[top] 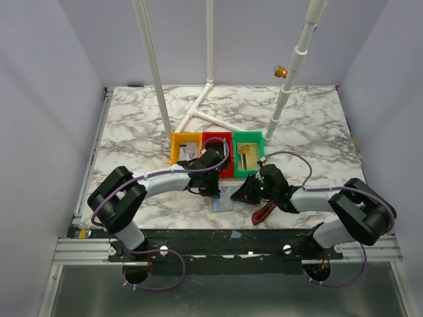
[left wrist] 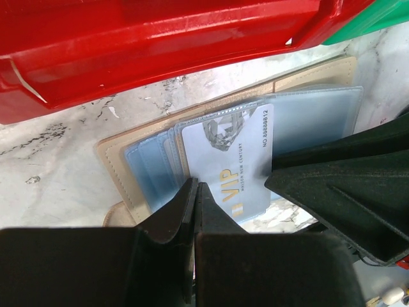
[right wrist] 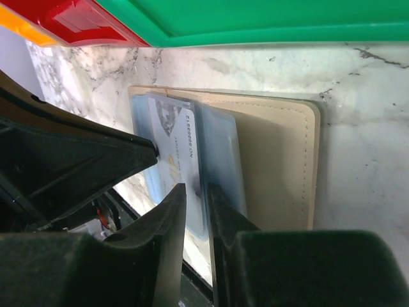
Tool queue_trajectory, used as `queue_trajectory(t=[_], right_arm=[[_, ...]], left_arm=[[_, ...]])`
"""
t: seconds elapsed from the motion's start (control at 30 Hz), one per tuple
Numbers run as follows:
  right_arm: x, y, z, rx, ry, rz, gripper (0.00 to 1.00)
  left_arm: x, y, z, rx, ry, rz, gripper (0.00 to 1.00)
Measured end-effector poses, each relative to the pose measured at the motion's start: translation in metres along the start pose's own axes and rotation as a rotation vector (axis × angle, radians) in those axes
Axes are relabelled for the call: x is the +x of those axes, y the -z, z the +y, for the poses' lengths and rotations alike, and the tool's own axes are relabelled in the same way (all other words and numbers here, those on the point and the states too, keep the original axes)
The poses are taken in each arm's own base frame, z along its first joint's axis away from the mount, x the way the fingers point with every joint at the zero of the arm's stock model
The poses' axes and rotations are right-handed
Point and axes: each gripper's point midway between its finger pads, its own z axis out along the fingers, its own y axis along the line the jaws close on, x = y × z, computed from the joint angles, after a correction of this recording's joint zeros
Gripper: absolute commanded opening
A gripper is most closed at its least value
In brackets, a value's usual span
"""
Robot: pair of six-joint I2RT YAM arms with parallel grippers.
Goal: Take the credit cards out of the card holder
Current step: Remove the credit card from the card holder.
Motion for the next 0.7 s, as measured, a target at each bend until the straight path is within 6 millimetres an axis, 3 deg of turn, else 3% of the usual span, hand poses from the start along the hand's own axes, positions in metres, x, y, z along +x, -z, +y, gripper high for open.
queue_trajectory(t=[0.4,0.7], right_arm=[[-0.0006,-0.0046,0.0043,-0.073,-0.048,0.016,0.15],[-0.0009,-0.0047,0.004,-0.091,-0.047,0.015,0.04]], left_arm=[[0.0003,-0.0001,-0.0001,0.0,0.0,0.002,0.0],[0.0003,-0.0001,-0.0001,0.0,0.001,0.002,0.0]])
